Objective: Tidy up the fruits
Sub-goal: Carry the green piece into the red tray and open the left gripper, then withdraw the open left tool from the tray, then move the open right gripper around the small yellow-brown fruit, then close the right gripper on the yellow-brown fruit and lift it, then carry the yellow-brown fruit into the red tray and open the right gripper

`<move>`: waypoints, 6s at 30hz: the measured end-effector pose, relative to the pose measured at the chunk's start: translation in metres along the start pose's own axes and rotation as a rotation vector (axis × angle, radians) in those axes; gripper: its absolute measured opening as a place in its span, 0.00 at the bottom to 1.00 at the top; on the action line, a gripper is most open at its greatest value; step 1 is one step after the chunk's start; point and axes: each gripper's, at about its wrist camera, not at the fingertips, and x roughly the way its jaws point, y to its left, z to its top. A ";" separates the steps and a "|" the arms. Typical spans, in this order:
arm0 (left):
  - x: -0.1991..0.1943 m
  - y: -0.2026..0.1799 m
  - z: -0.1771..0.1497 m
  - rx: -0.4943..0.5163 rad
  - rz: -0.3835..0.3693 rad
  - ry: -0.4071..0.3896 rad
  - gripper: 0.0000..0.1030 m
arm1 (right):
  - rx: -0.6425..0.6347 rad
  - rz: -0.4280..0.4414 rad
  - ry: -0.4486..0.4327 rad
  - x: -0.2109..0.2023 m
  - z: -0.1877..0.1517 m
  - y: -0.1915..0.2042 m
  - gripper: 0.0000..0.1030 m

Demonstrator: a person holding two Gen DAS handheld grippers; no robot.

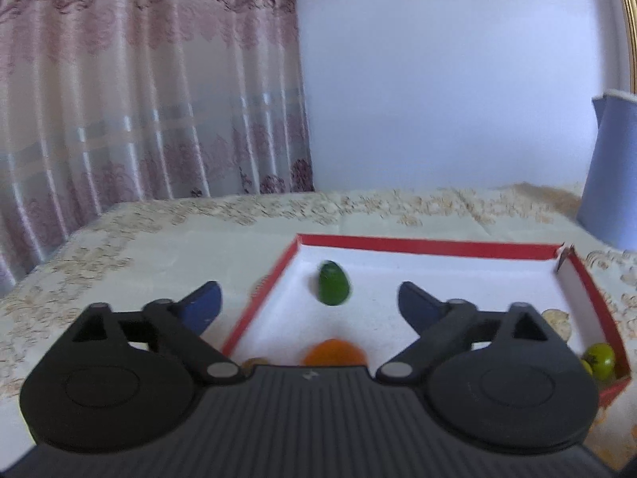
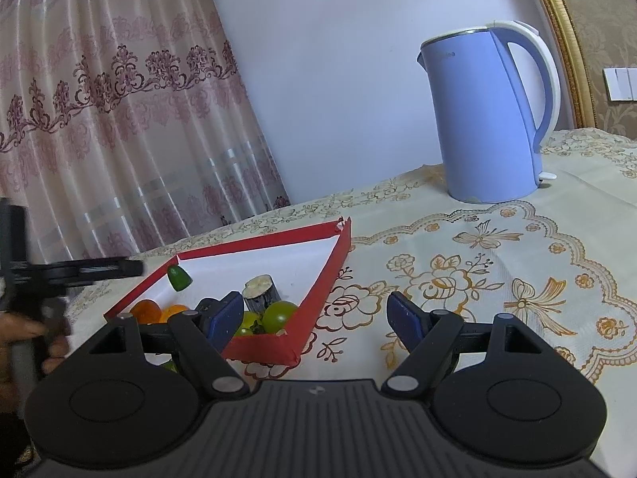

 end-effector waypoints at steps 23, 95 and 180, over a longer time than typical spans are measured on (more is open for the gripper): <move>-0.090 0.122 -0.079 -0.207 0.118 -0.062 1.00 | -0.184 0.116 0.126 -0.008 -0.026 0.060 0.77; -0.081 0.122 -0.087 -0.198 0.099 -0.048 1.00 | -0.445 0.049 0.345 0.040 -0.050 0.125 0.47; -0.076 0.121 -0.089 -0.199 0.097 -0.010 1.00 | -0.304 -0.013 0.159 0.130 0.046 0.118 0.29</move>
